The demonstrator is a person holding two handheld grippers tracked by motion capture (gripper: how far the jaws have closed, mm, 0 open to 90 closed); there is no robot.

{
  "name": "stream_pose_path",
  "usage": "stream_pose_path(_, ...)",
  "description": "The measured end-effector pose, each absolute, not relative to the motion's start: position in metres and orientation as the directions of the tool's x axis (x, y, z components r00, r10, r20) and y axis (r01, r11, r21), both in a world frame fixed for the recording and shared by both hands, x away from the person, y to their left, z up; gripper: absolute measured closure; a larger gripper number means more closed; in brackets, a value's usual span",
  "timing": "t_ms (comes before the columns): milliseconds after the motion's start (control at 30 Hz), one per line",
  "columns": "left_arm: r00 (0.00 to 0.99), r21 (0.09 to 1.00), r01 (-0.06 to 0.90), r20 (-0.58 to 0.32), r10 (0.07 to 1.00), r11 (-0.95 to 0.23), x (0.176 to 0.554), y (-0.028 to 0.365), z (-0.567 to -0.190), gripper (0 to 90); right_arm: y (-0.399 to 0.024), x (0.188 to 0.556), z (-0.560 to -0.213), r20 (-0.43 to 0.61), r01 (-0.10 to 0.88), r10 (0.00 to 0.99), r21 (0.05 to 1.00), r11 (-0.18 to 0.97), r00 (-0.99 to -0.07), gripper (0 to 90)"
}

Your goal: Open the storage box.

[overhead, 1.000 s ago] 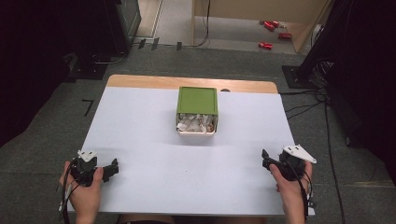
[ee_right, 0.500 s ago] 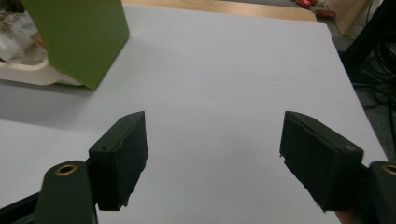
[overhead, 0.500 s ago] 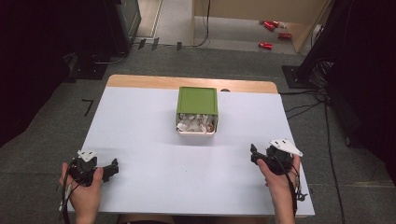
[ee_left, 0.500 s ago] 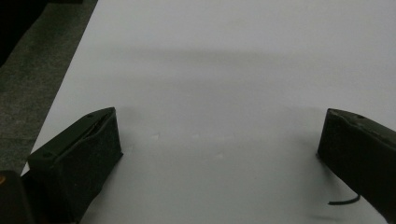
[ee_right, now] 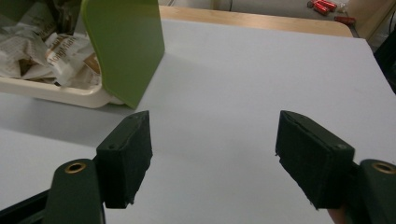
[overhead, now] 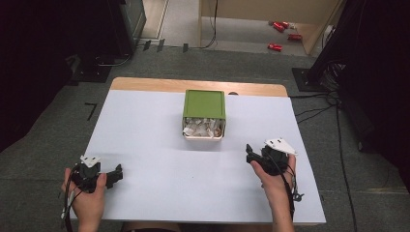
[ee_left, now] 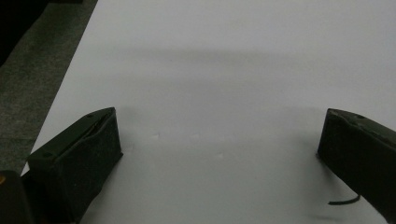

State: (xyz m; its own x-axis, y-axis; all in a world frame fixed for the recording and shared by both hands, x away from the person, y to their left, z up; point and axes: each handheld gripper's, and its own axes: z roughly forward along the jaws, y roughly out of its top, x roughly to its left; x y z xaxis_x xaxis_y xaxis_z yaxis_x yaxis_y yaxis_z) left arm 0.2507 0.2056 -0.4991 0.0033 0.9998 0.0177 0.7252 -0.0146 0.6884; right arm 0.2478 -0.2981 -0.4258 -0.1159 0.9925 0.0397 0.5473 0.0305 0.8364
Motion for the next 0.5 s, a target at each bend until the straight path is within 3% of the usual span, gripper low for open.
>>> stream_pose_path(200, 0.003, 0.688, 0.725, 0.017, 1.0, -0.014, 0.251, 0.206, -0.499, 0.0, -0.283, 0.254, -0.421, 0.058, 0.535, 0.99, 0.845, 0.021, -0.129, 34.2)
stream_pose_path(500, 0.003, 0.688, 0.726, 0.017, 1.0, -0.014, 0.251, 0.206, -0.499, 0.0, -0.267, 0.261, -0.418, 0.06, 0.528, 0.986, 0.849, 0.032, -0.156, 37.0)
